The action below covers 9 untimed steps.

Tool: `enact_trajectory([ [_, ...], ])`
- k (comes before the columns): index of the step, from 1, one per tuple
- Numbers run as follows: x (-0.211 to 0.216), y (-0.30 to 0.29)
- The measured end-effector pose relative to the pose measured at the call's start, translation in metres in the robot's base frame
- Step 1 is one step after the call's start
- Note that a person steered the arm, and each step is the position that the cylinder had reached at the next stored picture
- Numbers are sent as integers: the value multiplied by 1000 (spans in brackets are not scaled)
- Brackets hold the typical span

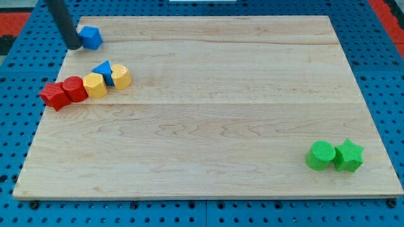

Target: Move the yellow hexagon towards the right

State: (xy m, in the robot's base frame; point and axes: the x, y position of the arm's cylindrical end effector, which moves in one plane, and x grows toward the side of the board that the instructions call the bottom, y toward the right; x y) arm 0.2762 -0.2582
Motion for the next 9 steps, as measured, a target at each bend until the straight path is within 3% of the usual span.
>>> enact_trajectory([
  [1,-10,10],
  [3,15,13],
  [6,-16,32],
  [7,13,44],
  [9,20,57],
])
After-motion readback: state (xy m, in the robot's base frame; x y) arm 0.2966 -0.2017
